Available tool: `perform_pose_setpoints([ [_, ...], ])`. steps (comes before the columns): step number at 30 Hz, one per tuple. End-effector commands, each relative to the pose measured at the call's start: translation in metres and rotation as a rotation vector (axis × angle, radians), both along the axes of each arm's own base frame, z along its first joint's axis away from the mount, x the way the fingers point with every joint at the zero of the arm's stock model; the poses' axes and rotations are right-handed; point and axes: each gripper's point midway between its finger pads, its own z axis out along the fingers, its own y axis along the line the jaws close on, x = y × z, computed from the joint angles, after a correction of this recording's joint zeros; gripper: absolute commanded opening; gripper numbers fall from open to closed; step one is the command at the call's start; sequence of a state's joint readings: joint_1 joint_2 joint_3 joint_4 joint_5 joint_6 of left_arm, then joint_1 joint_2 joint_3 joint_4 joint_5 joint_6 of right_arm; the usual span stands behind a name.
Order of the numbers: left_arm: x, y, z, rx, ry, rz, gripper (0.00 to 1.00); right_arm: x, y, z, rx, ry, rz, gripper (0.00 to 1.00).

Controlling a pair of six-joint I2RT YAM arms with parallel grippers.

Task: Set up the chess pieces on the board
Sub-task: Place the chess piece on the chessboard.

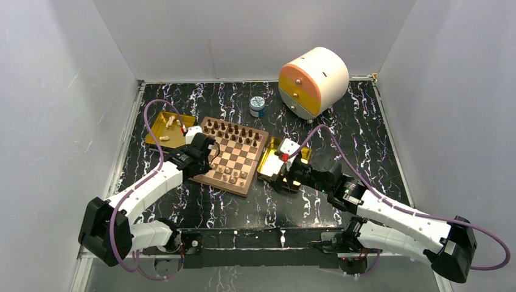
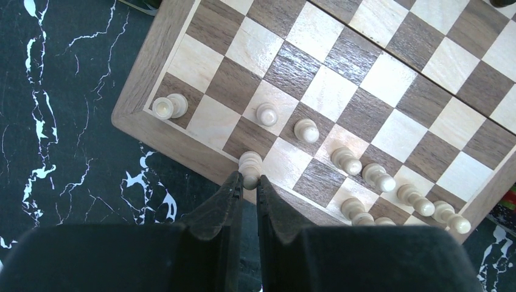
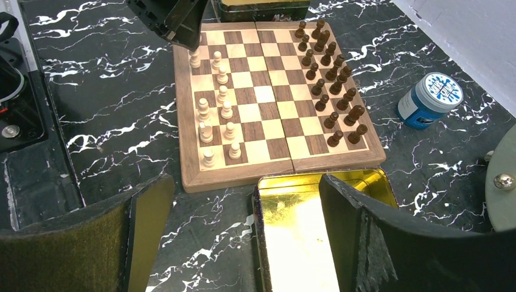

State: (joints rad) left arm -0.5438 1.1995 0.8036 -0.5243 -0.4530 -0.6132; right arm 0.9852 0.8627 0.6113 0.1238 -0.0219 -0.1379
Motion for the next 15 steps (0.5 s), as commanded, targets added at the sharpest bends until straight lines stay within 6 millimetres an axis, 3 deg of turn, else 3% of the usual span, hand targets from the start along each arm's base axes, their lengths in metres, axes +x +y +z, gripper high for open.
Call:
perform_pose_setpoints([
  [1, 0.009, 0.005, 0.006, 0.02, -0.072, 0.027, 0.01, 0.001, 0.003, 0.032, 0.069, -0.047, 0.003, 0.99],
  [15, 0.01, 0.008, -0.004, 0.044, -0.071, 0.018, 0.02, 0.002, 0.004, 0.037, 0.055, -0.053, 0.007, 0.99],
])
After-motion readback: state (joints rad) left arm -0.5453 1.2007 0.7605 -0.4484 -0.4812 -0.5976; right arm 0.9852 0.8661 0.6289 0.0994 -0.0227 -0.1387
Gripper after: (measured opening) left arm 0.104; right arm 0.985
